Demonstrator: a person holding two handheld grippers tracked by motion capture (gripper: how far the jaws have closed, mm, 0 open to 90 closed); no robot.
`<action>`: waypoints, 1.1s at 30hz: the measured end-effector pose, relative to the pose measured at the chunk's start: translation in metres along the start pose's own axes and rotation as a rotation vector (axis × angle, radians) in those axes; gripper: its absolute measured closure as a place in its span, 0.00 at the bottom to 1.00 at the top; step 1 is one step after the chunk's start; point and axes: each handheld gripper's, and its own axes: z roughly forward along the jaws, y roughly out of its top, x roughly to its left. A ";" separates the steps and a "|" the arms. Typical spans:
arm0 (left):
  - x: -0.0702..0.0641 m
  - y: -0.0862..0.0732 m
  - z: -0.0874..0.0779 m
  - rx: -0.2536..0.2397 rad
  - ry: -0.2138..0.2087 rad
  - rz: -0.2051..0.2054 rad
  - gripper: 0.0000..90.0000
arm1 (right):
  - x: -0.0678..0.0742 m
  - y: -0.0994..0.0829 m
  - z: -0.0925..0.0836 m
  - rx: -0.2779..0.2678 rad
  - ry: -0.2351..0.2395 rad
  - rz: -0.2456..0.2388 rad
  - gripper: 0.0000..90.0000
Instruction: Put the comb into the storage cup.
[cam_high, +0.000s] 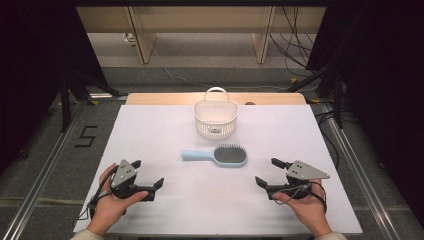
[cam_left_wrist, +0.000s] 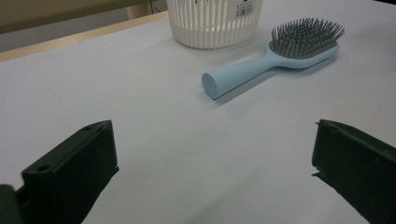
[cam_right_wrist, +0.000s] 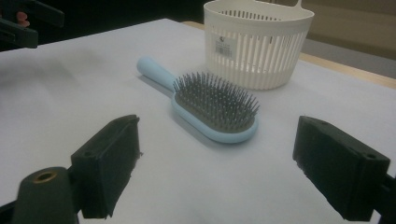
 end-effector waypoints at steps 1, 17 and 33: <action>0.000 0.000 0.000 0.000 -0.001 0.000 0.00 | 0.000 0.000 0.000 0.000 -0.001 -0.001 0.17; -0.003 0.000 0.002 0.006 -0.017 0.012 0.00 | 0.003 -0.001 0.006 0.016 0.011 -0.019 0.20; -0.005 -0.001 0.004 0.015 -0.033 0.014 0.00 | 0.016 0.014 0.029 0.061 0.055 -0.054 0.94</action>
